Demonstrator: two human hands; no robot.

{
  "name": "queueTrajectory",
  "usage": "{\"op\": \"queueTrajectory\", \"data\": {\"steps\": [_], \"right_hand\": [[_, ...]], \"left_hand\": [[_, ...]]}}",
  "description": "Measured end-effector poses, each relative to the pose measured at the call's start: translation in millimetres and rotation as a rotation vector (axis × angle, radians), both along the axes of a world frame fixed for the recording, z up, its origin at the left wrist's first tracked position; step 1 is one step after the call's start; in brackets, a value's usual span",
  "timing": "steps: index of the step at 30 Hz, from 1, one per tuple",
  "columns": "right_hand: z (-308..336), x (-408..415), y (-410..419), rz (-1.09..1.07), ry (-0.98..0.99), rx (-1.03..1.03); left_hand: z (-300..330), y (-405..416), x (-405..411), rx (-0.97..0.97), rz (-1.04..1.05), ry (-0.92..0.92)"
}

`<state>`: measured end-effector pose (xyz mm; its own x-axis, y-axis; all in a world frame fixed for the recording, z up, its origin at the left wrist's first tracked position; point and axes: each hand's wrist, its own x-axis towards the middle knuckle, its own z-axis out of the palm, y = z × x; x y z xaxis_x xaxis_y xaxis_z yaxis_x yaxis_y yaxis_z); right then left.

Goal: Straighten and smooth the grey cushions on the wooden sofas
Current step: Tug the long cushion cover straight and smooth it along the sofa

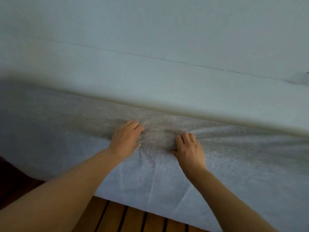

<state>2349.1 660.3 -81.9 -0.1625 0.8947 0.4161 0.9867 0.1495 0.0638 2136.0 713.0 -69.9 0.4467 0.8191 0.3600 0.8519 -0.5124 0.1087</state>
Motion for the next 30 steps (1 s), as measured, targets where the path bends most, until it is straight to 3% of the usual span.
{"op": "queueTrajectory", "data": {"steps": [4,11,15,20,30], "right_hand": [[9,-8,5,0.028,-0.083,0.019],[31,-23,1,0.044,-0.306,-0.149],[40,-29,0,-0.052,-0.418,-0.35],[49,-36,-9,-0.06,-0.458,-0.421],[64,-44,-58,0.062,-0.486,-0.506]], "left_hand": [[1,5,-2,0.037,-0.103,0.003],[15,10,-11,0.164,-0.324,0.239],[28,17,-10,0.088,-0.391,0.457],[46,13,-5,-0.028,-0.403,0.739],[58,-36,-19,-0.143,-0.428,0.776]]}}
